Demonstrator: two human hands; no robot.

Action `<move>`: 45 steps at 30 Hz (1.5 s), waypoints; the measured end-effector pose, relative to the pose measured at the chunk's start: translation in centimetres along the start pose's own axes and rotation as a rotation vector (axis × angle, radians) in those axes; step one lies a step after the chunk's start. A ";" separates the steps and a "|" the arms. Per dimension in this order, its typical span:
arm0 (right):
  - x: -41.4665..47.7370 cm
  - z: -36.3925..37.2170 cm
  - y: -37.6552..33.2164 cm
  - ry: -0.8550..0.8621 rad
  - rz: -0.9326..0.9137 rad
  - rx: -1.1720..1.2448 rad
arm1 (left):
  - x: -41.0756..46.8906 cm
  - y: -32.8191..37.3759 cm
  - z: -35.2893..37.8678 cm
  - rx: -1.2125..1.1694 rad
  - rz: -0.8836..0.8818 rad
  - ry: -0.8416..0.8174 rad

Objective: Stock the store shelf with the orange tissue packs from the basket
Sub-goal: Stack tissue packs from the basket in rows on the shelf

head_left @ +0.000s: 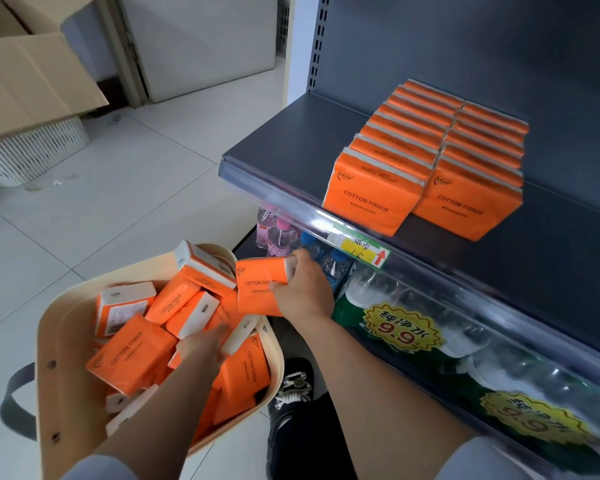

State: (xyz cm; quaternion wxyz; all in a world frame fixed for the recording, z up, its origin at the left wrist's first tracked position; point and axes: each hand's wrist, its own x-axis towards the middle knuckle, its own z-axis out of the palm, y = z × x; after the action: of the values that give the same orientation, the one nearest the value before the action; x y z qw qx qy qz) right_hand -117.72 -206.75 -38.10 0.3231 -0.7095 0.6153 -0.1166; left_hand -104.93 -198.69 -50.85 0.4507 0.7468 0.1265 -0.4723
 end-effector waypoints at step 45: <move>-4.0 -8.0 -1.0 0.060 -0.346 0.387 | -10.6 4.5 -4.8 0.172 0.194 -1.018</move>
State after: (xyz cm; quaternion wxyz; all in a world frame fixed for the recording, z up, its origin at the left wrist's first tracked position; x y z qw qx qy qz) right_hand -122.24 -205.39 -30.46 0.4096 -0.7254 0.4605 -0.3066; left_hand -104.85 -194.87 -38.98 0.4338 0.4655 -0.2176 -0.7401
